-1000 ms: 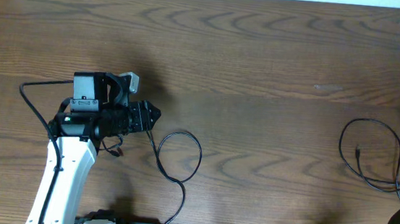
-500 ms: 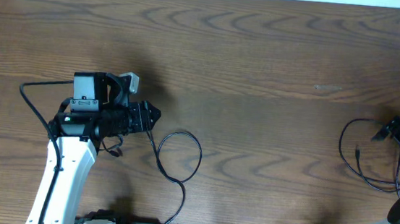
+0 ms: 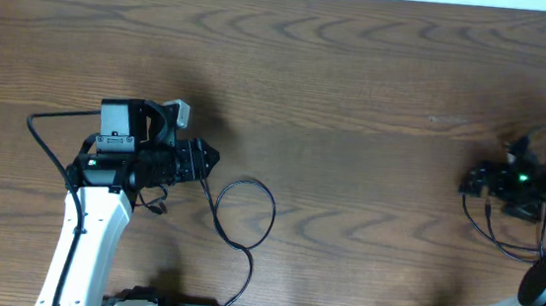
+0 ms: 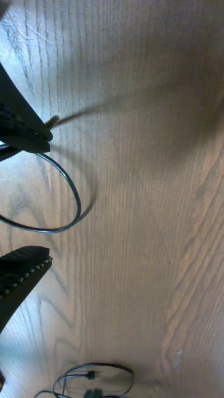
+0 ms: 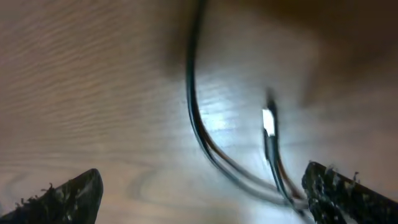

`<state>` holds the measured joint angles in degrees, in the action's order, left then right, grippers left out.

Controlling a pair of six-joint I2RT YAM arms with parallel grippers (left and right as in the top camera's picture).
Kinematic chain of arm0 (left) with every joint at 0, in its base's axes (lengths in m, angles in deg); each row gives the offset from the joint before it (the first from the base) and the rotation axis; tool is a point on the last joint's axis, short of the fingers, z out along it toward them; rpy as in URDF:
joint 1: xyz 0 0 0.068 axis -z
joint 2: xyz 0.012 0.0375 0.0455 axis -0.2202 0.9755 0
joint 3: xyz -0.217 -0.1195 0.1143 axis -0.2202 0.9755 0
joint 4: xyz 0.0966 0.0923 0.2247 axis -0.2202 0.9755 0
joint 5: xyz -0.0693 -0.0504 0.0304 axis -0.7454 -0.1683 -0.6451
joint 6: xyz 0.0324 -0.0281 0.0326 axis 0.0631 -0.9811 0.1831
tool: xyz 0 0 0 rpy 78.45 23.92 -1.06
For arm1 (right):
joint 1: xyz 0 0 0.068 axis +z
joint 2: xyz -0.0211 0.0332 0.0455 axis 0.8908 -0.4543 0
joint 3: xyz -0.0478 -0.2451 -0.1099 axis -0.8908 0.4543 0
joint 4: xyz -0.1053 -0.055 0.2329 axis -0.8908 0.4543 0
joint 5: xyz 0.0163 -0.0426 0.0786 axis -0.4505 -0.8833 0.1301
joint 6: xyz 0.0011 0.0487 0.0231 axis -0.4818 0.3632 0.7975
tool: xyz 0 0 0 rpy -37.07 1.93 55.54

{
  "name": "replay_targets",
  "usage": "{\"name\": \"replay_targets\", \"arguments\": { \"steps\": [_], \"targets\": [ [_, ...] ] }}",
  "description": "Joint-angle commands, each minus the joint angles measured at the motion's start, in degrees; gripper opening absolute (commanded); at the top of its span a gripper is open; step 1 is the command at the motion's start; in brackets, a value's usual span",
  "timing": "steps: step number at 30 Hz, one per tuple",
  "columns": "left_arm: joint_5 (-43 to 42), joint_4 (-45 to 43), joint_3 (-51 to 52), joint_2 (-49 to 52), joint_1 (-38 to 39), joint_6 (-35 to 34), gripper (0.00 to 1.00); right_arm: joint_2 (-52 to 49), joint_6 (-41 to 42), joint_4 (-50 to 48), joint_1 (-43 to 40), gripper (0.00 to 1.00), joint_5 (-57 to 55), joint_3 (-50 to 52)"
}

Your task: Untangle cables

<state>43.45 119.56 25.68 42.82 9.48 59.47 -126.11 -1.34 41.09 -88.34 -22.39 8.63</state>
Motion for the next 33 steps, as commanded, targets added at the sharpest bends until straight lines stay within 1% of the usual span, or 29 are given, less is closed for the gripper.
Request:
{"name": "replay_targets", "arguments": {
  "steps": [1, 5, 9, 13, 16, 17, 18, 19, 20, 21, 23, 25, 33],
  "targets": [
    [-0.3, 0.1, 0.2, 0.1, 0.2, 1.0, 0.54, -0.1, -2.8, -3.0, 3.5, 0.99, -8.0, 3.4],
    [-0.3, 0.1, 0.2, 0.1, 0.2, 1.0, 0.54, -0.1, -2.7, -9.1, 4.8, 0.99, -18.5, 7.8],
    [-0.3, 0.0, 0.2, 0.1, 0.2, 1.0, 0.54, -0.1, -2.7, -12.5, 4.8, 0.99, -19.4, 10.5],
    [-0.3, -0.1, 0.2, 0.1, 0.2, 1.0, 0.54, -0.1, 1.5, -17.0, 4.8, 0.99, -22.2, 14.1],
    [-0.3, -0.1, 0.2, 0.1, 0.2, 1.0, 0.54, -0.1, 4.8, -21.2, 4.8, 0.93, -22.8, 17.2],
    [-0.3, -0.1, 0.2, 0.1, 0.2, 1.0, 0.54, -0.1, 5.6, -22.6, 4.8, 0.88, -22.8, 18.1],
    [-0.3, -0.1, 0.2, 0.1, 0.2, 1.0, 0.54, -0.1, 6.3, -24.1, 4.8, 0.8, -22.8, 19.2],
    [-0.3, -0.1, 0.2, 0.1, 0.2, 1.0, 0.54, -0.1, 6.3, -25.3, 4.7, 0.63, -22.8, 20.0],
    [-0.3, -0.1, 0.2, 0.1, 0.2, 1.0, 0.54, -0.1, 6.3, -27.2, 4.7, 0.28, -22.8, 21.1],
    [-0.3, -0.1, 0.2, 0.1, 0.2, 1.0, 0.54, -0.1, 6.3, -28.1, 4.7, 0.18, -22.8, 21.6],
    [-0.3, -0.1, 0.2, 0.1, 0.2, 1.0, 0.54, -0.1, 6.3, -29.0, 4.7, 0.06, -22.8, 22.1],
    [-0.3, -0.1, 0.2, 0.1, 0.2, 1.0, 0.54, -0.1, 6.3, -29.4, 4.7, 0.01, -22.8, 22.2],
    [-0.3, -0.1, 0.2, 0.1, 0.2, 1.0, 0.54, -0.1, 8.5, -32.1, 4.4, 0.01, -22.5, 21.6]
  ]
}}
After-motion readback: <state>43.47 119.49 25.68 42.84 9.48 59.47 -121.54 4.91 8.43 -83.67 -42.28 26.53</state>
